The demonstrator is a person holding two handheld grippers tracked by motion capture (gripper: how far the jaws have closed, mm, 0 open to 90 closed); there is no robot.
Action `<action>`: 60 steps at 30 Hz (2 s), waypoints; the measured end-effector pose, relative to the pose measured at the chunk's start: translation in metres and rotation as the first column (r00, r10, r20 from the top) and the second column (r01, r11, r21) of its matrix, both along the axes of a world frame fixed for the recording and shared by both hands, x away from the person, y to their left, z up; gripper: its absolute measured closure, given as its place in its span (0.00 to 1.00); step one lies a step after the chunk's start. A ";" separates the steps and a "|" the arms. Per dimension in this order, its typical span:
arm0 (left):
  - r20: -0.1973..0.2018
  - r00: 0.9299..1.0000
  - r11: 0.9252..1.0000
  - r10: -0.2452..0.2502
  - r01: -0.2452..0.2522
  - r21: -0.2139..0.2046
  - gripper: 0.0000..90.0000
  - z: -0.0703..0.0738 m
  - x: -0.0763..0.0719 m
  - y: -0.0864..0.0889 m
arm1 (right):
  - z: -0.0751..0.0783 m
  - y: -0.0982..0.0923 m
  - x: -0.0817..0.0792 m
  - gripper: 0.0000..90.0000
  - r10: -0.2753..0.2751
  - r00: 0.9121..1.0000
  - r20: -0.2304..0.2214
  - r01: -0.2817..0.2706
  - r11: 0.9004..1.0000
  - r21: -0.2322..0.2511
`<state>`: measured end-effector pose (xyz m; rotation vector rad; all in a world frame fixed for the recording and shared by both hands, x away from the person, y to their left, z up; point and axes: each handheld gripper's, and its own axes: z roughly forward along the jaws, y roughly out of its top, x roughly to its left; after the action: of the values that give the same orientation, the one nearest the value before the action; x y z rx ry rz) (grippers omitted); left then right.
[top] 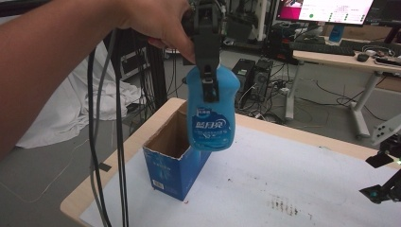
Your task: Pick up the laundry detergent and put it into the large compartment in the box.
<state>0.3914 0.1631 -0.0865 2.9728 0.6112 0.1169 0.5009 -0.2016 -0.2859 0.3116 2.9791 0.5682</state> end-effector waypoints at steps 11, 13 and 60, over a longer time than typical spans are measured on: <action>0.022 0.997 0.997 0.073 -0.073 0.003 0.41 0.007 0.004 0.039 | -0.002 -0.002 0.003 0.04 -0.014 1.000 -0.006 0.014 1.000 0.002; 0.031 0.996 0.996 0.085 -0.085 0.005 0.41 0.007 0.007 0.048 | -0.002 -0.002 0.004 0.04 -0.019 1.000 -0.006 0.019 1.000 0.004; -0.041 0.996 0.993 0.081 -0.078 0.084 0.41 -0.172 0.044 0.081 | -0.020 0.004 0.014 0.04 -0.036 0.999 -0.033 0.035 0.999 -0.028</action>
<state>0.4355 0.2443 -0.2585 3.0376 0.7480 0.0848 0.5152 -0.1980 -0.3056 0.3752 3.0044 0.5225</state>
